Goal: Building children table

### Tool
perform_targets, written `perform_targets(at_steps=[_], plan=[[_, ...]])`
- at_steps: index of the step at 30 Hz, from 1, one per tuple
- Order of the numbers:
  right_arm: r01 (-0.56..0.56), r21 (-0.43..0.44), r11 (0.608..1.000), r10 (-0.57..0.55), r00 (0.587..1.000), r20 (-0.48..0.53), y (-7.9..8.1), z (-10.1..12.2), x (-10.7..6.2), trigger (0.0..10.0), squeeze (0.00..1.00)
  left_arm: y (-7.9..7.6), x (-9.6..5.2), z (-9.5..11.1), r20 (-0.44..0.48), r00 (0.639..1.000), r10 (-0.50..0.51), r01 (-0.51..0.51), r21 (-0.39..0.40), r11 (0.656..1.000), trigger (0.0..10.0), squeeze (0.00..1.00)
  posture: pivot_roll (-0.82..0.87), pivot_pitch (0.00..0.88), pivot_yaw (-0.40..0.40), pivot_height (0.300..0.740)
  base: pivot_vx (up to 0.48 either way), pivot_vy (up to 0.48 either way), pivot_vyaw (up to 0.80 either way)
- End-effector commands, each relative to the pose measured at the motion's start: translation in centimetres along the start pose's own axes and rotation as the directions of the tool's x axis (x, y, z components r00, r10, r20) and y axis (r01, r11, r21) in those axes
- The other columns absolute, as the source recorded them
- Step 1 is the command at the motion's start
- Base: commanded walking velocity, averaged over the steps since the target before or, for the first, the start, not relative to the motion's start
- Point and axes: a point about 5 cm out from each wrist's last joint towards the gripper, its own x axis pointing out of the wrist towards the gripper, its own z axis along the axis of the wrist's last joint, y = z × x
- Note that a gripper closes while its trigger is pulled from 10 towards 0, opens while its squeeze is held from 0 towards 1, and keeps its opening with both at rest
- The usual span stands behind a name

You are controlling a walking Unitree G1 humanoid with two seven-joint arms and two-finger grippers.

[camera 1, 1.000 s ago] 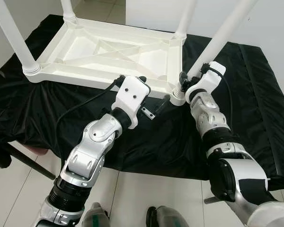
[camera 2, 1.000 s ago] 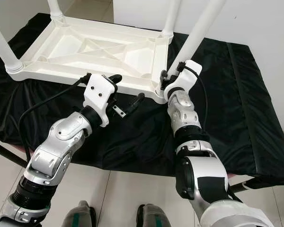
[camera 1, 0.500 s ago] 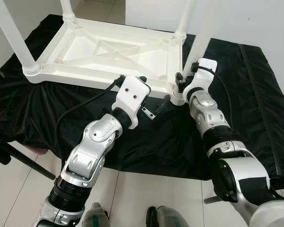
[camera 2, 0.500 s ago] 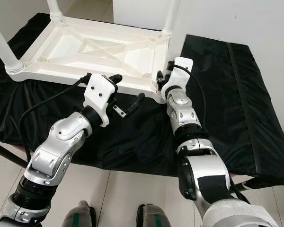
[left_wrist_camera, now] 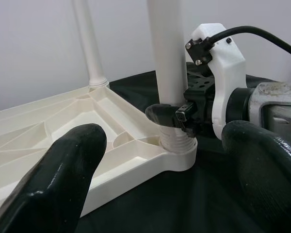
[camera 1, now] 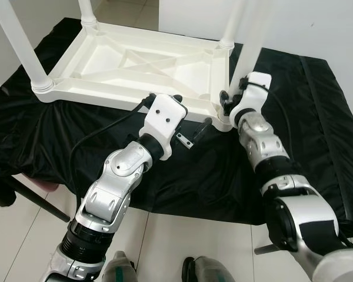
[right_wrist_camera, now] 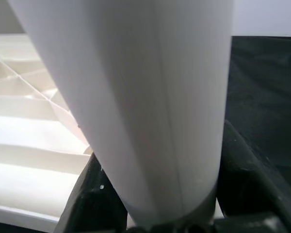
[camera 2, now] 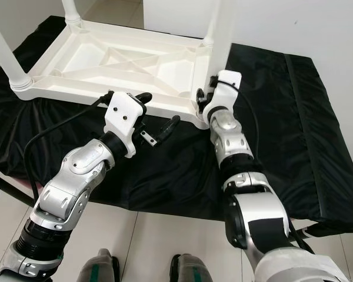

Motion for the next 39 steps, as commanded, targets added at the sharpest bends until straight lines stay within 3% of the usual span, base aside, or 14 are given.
perform_targets(at_steps=[1, 10, 15, 23, 24, 31, 32, 34, 35, 39], plan=[[0.031, 0.066, 0.997, -0.024, 0.995, -0.1, -0.5, -2.6, -0.7, 10.0, 0.0, 0.0, 0.2, -0.2, -0.018, 1.0, 0.007, -0.007, 0.001, 1.0, 10.0, 0.0, 0.01, 0.077, -0.027, 0.74, 0.0, 0.0, 0.0], [0.093, 0.224, 0.97, -0.101, 0.995, 0.025, -2.5, 0.1, -0.6, 10.0, 0.0, 0.0, 1.2, 0.0, -0.016, 1.0, -0.01, 0.01, -0.008, 1.0, 10.0, 0.0, -0.01, 0.068, -0.021, 0.74, 0.0, 0.0, 0.0], [0.09, 0.215, 0.973, -0.101, 0.994, 0.039, -2.6, 0.4, -0.6, 10.0, 0.0, 0.2, 1.6, 0.1, -0.015, 1.0, -0.014, 0.014, -0.008, 1.0, 10.0, 0.0, -0.01, 0.061, -0.021, 0.74, 0.0, 0.0, 0.0], [-0.018, 0.224, 0.975, -0.034, 0.973, 0.226, -2.8, 3.6, -1.1, 10.0, 0.0, 0.6, 3.0, 1.4, 0.032, 0.999, -0.033, 0.034, -0.027, 0.999, 10.0, 0.0, -0.01, 0.047, -0.023, 0.74, 0.0, 0.0, 0.0], [-0.055, 0.22, 0.974, 0.001, 0.971, 0.238, -2.8, 4.0, -1.1, 10.0, 0.0, 0.5, 3.3, 1.7, 0.045, 0.997, -0.055, 0.057, -0.047, 0.997, 10.0, 1.0, -0.01, 0.047, -0.023, 0.74, 0.0, 0.0, 0.0], [-0.176, 0.141, 0.974, 0.138, 0.959, 0.247, -2.6, 4.2, -1.4, 10.0, 0.0, 0.3, 4.2, 2.6, 0.084, 0.991, -0.107, 0.112, -0.061, 0.992, 10.0, 1.0, -0.02, 0.03, -0.032, 0.74, 0.0, 0.0, 0.0], [-0.275, 0.067, 0.959, 0.254, 0.941, 0.224, -2.2, 4.3, -1.7, 10.0, 0.0, 0.3, 4.8, 3.4, 0.111, 0.985, -0.132, 0.138, -0.052, 0.989, 10.0, 1.0, -0.02, 0.026, -0.034, 0.74, 0.0, 0.0, 0.0], [-0.304, 0.04, 0.952, 0.289, 0.933, 0.216, -2.1, 4.3, -1.8, 10.0, 0.0, 0.4, 5.0, 3.7, 0.12, 0.983, -0.139, 0.145, -0.051, 0.988, 10.0, 1.0, -0.02, 0.026, -0.034, 0.74, 0.0, 0.0, 0.0], [-0.373, -0.024, 0.928, 0.371, 0.911, 0.181, -1.8, 4.2, -2.0, 10.0, 0.0, 0.5, 5.5, 4.8, 0.157, 0.976, -0.149, 0.157, -0.036, 0.987, 10.0, 1.0, -0.02, 0.02, -0.035, 0.74, 0.0, 0.0, 0.0], [-0.41, -0.073, 0.909, 0.416, 0.895, 0.157, -1.6, 4.1, -2.2, 10.0, 0.0, 0.5, 5.9, 5.5, 0.174, 0.973, -0.153, 0.156, -0.004, 0.988, 10.0, 1.0, -0.02, 0.014, -0.037, 0.74, 0.0, 0.0, 0.0]])
